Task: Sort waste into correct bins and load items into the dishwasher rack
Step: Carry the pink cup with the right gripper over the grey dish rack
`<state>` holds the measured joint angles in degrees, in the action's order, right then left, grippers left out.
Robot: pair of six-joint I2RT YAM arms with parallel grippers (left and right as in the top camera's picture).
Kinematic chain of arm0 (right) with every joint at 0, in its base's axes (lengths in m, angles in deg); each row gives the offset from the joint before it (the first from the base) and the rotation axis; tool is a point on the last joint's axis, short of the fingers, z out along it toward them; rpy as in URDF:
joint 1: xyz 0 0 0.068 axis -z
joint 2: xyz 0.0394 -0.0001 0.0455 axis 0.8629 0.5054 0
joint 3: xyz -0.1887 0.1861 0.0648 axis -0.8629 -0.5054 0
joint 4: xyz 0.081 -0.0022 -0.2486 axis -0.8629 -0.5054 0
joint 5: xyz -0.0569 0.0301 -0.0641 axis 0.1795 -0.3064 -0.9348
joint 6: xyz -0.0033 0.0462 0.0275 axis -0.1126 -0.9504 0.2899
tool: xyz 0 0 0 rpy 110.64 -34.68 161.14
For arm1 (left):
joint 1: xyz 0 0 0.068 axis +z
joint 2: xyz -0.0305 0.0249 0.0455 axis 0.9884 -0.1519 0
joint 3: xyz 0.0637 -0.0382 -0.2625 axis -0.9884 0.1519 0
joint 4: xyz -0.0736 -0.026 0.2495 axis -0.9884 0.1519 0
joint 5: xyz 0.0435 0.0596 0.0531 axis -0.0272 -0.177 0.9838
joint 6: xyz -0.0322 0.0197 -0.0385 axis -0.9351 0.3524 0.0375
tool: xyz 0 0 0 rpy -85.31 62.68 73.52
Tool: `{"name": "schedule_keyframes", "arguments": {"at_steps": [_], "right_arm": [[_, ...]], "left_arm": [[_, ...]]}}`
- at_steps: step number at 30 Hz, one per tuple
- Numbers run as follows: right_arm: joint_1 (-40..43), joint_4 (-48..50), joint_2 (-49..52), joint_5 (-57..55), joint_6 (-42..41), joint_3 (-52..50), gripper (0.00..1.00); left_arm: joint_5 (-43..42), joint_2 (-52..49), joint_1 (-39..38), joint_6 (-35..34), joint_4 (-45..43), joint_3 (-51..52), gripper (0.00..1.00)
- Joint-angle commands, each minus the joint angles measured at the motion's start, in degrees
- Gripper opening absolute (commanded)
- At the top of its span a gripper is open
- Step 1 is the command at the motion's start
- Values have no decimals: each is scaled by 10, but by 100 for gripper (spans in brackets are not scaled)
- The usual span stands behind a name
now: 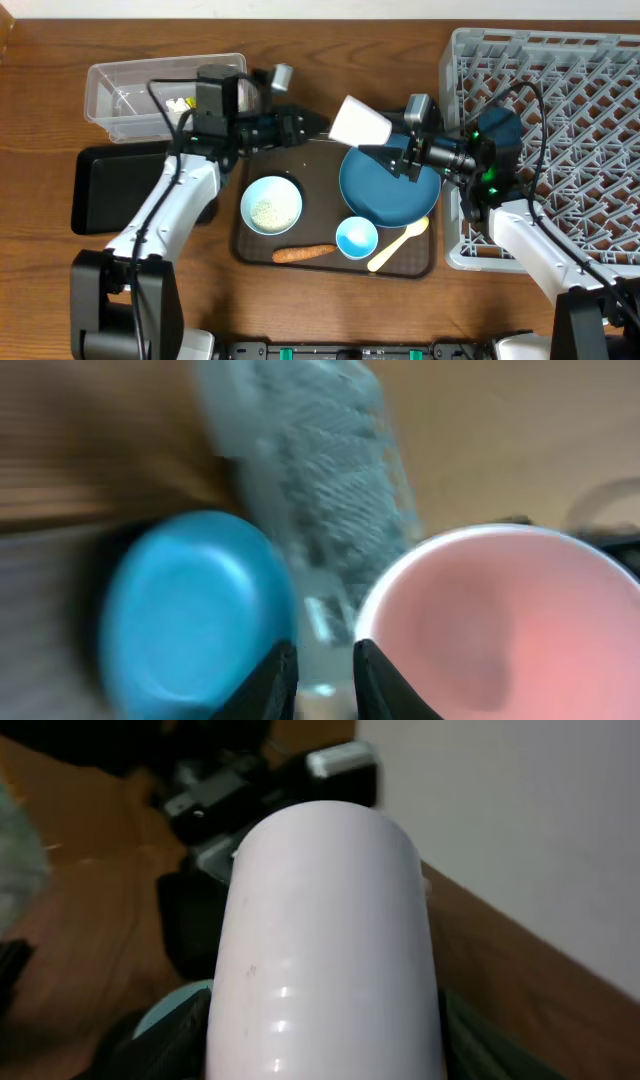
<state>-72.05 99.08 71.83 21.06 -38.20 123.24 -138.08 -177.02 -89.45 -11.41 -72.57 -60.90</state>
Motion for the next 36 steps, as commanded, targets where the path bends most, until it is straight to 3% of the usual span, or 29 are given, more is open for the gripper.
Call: {"name": "schedule_keyframes", "arguments": {"at_steps": [1,5,13,23,30,36], "right_arm": [[13,-18,2,-78,-36,8,7],[29,-22,0,-110,-69,8,1],[75,-83,-30,-132,-145,25,1],[124,-416,-86,-282,-37,157,1],[170,-633,-88,-432,-36,263,1],[235,-746,-88,-527,-64,302,1]], "left_arm": [[129,-6,28,34,37,-5,22],[148,-6,49,72,87,-5,22],[202,-6,73,104,143,-5,19],[314,19,76,137,183,-5,19],[316,22,76,138,190,-5,19],[334,22,76,137,192,-5,19]]}}
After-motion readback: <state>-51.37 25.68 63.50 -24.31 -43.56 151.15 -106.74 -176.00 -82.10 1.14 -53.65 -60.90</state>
